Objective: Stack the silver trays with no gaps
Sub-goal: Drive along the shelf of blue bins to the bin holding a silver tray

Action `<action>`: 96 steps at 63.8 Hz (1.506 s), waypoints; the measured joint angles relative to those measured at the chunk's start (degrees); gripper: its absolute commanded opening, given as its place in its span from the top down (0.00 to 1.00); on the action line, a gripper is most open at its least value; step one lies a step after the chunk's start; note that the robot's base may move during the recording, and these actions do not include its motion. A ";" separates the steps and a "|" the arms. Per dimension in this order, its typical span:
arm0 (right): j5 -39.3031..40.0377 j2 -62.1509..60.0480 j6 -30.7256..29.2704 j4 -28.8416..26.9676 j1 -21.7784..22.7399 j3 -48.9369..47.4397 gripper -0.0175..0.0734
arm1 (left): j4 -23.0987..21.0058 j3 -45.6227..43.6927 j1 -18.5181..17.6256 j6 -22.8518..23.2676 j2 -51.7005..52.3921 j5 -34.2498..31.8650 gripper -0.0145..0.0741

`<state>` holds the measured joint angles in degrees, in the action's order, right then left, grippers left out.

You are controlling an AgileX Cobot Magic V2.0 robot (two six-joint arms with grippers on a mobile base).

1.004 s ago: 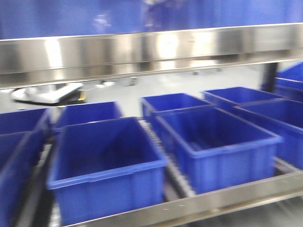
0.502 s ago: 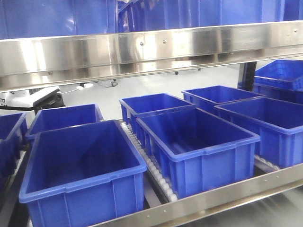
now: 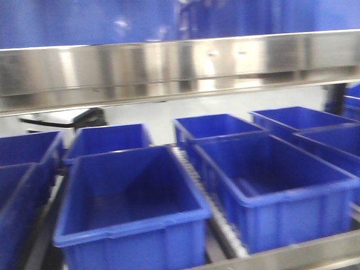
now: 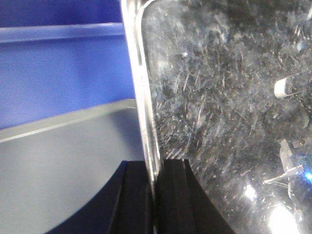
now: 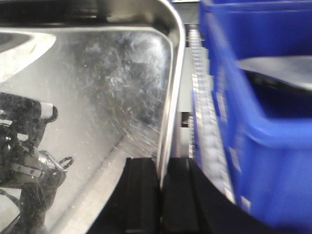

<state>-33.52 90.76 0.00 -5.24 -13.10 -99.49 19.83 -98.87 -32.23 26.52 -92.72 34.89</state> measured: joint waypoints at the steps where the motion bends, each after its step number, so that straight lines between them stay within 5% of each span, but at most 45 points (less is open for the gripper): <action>1: 0.00 0.00 0.00 0.00 0.00 0.00 0.90 | 0.00 0.00 0.00 0.00 0.00 0.00 0.85; 96: 0.20 0.00 0.00 -0.08 0.00 0.00 0.90 | 0.00 0.00 0.00 0.00 0.00 0.00 0.85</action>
<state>-33.31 90.76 0.00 -5.32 -13.10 -99.49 19.83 -98.87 -32.23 26.52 -92.72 34.89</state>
